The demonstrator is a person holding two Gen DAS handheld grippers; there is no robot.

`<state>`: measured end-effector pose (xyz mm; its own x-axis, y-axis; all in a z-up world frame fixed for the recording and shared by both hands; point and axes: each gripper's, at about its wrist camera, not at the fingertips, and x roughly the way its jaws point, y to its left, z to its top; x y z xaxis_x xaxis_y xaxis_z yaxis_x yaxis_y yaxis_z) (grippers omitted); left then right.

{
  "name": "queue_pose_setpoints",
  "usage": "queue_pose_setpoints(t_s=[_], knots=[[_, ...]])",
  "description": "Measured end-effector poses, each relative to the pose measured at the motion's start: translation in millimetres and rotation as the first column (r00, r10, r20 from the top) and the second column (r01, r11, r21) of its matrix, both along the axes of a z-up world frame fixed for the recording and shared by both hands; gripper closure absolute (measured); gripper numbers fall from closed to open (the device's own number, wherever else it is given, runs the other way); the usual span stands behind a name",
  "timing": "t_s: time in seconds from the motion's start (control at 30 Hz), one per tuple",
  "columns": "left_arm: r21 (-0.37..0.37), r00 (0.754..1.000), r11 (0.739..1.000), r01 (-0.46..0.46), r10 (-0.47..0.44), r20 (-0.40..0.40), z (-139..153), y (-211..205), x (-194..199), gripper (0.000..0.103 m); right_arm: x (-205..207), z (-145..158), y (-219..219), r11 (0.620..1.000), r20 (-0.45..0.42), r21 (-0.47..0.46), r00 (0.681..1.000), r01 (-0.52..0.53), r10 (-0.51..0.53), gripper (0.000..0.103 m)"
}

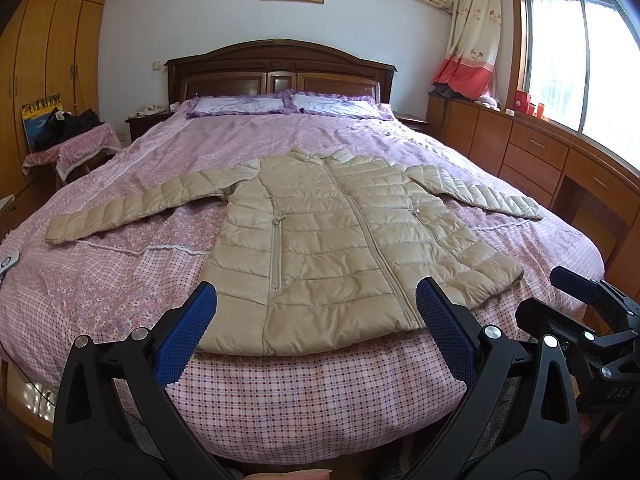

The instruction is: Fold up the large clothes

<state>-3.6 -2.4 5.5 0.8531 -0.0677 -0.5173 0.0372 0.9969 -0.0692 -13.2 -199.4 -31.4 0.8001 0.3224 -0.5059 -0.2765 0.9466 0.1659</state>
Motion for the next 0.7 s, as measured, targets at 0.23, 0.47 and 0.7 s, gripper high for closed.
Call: queue_pose_setpoints(t_s=[0.23, 0.47, 0.7], knots=[[0.002, 1.0, 1.0, 0.003, -0.003, 0.0, -0.9, -0.9, -0.1, 0.004, 0.1, 0.0, -0.1, 1.0, -0.002, -0.001, 1.0, 0.0, 0.0, 0.005], [0.007, 1.0, 1.0, -0.005, 0.005, 0.002, -4.1, 0.0, 1.5, 0.004, 3.3, -3.2, 2.1, 1.0, -0.008, 0.002, 1.0, -0.01, 0.01, 0.005], [0.019, 1.0, 0.999, -0.028, 0.028, -0.002, -9.6, 7.5, 15.2, 0.004, 23.8, -6.2, 10.0, 0.999, -0.01, 0.014, 0.999, -0.034, 0.034, 0.005]])
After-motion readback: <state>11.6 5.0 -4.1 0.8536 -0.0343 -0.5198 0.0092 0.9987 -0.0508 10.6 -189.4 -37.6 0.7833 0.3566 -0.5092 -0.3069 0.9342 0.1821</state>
